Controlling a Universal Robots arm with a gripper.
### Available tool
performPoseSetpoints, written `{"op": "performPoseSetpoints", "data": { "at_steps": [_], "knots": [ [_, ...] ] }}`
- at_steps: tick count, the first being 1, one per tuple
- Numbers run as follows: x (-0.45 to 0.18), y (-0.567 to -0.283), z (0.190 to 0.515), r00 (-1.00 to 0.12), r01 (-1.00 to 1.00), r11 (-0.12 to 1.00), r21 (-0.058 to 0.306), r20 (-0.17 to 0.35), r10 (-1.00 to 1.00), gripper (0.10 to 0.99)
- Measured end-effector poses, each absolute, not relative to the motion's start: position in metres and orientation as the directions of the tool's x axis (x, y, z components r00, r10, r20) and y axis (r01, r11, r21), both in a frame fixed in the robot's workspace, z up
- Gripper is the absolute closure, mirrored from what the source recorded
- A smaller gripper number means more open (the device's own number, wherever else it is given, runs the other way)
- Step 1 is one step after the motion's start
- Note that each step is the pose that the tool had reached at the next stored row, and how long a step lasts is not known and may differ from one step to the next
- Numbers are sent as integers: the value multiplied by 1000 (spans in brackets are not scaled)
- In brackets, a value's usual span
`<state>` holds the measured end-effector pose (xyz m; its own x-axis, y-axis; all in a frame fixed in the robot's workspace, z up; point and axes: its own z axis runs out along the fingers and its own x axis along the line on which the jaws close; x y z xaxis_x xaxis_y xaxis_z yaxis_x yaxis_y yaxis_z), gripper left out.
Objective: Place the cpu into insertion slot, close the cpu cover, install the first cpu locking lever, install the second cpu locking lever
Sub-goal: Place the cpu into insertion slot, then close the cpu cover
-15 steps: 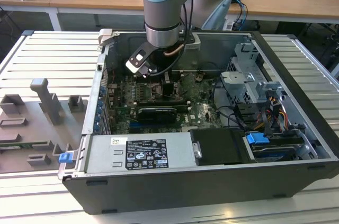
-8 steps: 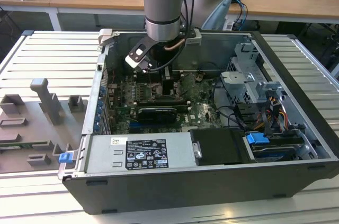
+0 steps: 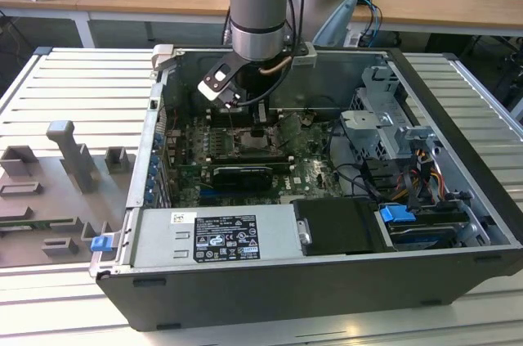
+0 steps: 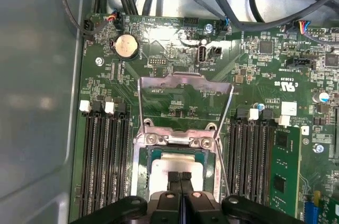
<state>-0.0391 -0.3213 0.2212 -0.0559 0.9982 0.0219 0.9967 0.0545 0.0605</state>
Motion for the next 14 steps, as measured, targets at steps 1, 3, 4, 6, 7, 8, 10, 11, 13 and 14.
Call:
{"op": "performPoseSetpoints", "data": {
  "at_steps": [1,3,4,6,7,8,10,11,13,14],
  "knots": [
    [-39,-321,222,-56,997,55,60,22,998,980],
    [-39,-321,223,-56,997,55,60,22,998,980],
    [-39,-321,224,-56,997,55,60,22,998,980],
    [-39,-321,225,-56,997,55,61,22,998,980],
    [-39,-321,225,-56,997,55,61,22,998,980],
    [-39,-321,226,-56,997,55,61,22,998,980],
    [-39,-321,227,-56,997,55,60,22,998,980],
    [-39,-321,228,-56,997,55,60,22,998,980],
    [-39,-321,229,-56,997,55,61,22,998,980],
    [-39,-321,230,-56,997,55,60,22,998,980]
  ]
}}
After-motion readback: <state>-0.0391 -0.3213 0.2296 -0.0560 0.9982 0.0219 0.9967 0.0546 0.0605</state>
